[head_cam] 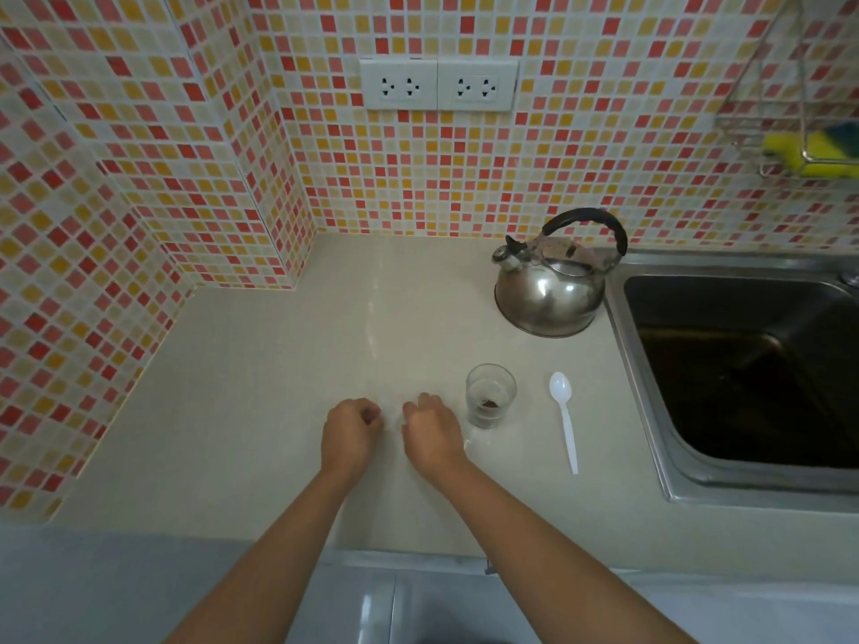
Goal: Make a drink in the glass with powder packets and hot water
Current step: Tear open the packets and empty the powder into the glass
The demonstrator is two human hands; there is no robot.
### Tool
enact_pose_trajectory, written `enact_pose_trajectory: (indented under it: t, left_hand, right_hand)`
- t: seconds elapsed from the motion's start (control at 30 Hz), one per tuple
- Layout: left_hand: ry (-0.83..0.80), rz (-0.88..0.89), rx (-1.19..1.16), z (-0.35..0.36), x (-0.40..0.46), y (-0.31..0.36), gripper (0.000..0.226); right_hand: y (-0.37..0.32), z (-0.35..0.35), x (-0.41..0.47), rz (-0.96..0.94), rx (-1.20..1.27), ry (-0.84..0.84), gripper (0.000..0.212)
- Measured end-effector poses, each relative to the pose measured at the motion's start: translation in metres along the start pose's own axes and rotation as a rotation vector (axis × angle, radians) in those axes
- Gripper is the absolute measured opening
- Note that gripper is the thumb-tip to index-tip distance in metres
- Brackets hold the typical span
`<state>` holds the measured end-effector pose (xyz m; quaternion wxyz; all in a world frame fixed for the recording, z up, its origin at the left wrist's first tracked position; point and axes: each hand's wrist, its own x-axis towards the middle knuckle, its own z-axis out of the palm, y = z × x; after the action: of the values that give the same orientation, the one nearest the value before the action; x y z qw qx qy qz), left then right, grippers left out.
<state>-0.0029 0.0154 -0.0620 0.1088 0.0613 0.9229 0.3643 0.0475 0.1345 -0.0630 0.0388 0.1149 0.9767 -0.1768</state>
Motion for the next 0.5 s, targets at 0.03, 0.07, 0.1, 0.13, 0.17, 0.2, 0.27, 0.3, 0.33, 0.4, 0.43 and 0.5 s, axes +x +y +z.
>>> enact_pose_trajectory:
  t: [0.03,0.07,0.1,0.13,0.17,0.2,0.27,0.3,0.33,0.4,0.43,0.5]
  left_hand:
    - [-0.003,0.011,0.029,0.0,-0.001,0.0,0.015]
    - [-0.01,0.021,0.052,0.0,-0.001,0.001,0.015]
    - [-0.018,0.03,0.067,0.001,-0.002,0.0,0.016]
    - [-0.026,0.04,0.075,0.001,-0.003,-0.001,0.018]
    - [-0.032,0.05,0.079,0.002,-0.004,-0.002,0.021]
    - [-0.035,0.061,0.079,0.002,-0.005,-0.003,0.024]
    - [-0.037,0.074,0.071,0.003,-0.007,-0.005,0.028]
    - [-0.036,0.075,0.071,0.004,-0.007,-0.006,0.029]
    - [-0.035,0.075,0.075,0.004,-0.007,-0.006,0.03]
    - [-0.034,0.078,0.085,0.004,-0.008,-0.006,0.031]
    - [-0.031,0.081,0.095,0.003,-0.009,-0.006,0.031]
    - [-0.014,0.094,0.12,0.001,-0.011,-0.006,0.03]
  right_hand:
    - [0.0,0.0,0.0,0.001,-0.004,0.001,0.022]
    - [0.0,0.0,0.0,-0.001,-0.008,0.002,0.022]
    - [0.0,0.0,-0.001,-0.006,-0.011,0.005,0.022]
    - [-0.001,0.0,-0.002,-0.014,-0.009,0.009,0.023]
    - [-0.001,0.0,-0.003,-0.024,-0.005,0.013,0.024]
    - [-0.001,0.0,-0.005,-0.036,-0.006,0.015,0.026]
    - [0.0,0.001,-0.008,-0.066,-0.039,0.011,0.025]
    - [0.001,0.002,-0.009,-0.077,-0.063,0.005,0.024]
    - [0.002,0.001,-0.011,-0.08,-0.078,0.0,0.025]
    - [0.002,-0.001,-0.012,-0.077,-0.081,-0.002,0.027]
    - [0.003,-0.002,-0.013,-0.076,-0.078,0.0,0.027]
    - [0.003,-0.006,-0.018,-0.079,-0.075,0.015,0.027]
